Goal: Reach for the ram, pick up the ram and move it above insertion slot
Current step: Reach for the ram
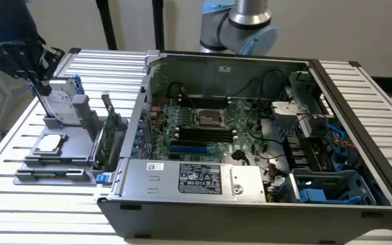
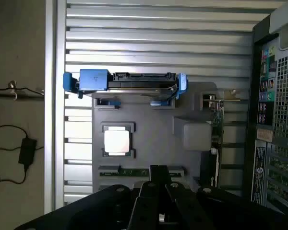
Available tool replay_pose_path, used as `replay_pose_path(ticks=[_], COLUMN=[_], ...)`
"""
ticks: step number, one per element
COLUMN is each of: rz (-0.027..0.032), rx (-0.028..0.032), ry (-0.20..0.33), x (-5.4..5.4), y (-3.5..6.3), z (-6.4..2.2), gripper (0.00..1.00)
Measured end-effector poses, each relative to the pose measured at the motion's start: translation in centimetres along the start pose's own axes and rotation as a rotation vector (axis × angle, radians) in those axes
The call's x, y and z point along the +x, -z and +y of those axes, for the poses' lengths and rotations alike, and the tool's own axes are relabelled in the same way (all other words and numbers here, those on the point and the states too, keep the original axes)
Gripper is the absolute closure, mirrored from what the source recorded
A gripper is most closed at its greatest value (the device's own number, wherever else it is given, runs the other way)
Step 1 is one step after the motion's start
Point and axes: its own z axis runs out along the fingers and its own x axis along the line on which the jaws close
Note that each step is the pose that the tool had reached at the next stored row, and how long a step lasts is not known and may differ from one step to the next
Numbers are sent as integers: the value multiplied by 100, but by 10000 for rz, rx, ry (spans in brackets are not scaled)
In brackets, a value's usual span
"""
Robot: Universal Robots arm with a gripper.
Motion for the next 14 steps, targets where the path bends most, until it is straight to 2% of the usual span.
replay_pose_path(ticks=[11,14], rz=[2,2], rx=[1,0], ry=[0,1], x=[0,2], y=[1,4], z=[-2,-85], gripper=[89,89])
